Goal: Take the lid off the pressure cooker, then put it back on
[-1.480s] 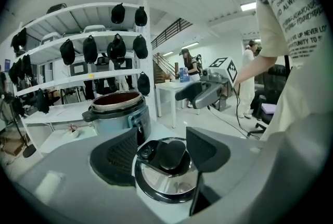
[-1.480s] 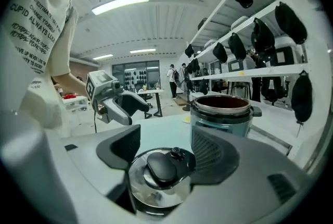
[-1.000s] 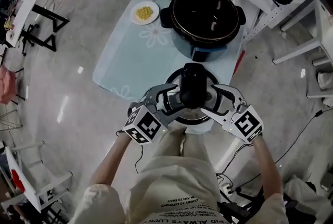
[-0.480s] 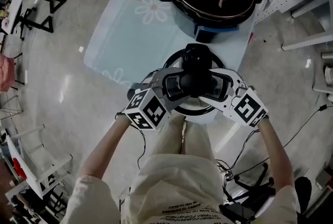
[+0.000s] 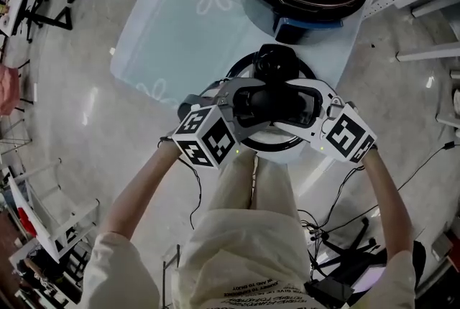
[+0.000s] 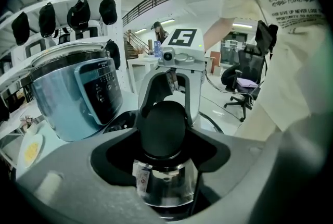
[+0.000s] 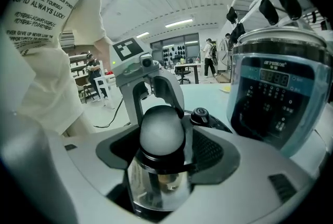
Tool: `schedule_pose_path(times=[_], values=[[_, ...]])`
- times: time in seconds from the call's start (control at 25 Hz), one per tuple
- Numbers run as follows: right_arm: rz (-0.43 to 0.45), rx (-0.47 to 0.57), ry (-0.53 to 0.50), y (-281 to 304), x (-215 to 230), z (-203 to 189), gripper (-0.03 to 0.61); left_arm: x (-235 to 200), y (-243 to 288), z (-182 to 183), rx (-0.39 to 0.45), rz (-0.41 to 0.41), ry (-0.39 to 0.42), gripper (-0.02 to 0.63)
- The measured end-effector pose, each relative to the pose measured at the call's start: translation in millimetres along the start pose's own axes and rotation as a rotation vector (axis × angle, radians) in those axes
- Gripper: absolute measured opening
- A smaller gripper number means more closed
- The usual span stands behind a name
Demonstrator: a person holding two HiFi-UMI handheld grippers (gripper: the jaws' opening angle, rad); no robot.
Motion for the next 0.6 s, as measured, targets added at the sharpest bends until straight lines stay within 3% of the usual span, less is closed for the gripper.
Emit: schedule_pose_path(times=[0.6], values=[[0.135,-0.026,-0.028,8.9,-7.7,-3.6,0.296,3.1,7.8,-0.3,-0.014,-0.071,0.017,0.276]])
Point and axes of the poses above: the fingertips, and each gripper's own axes: y forward along the fingers, x to its right, z out of its top, the point moved 1 cm from there along -y, backward along the fingers, and after that the axes turned 4 degrees about -x, right-handed, at the moved point
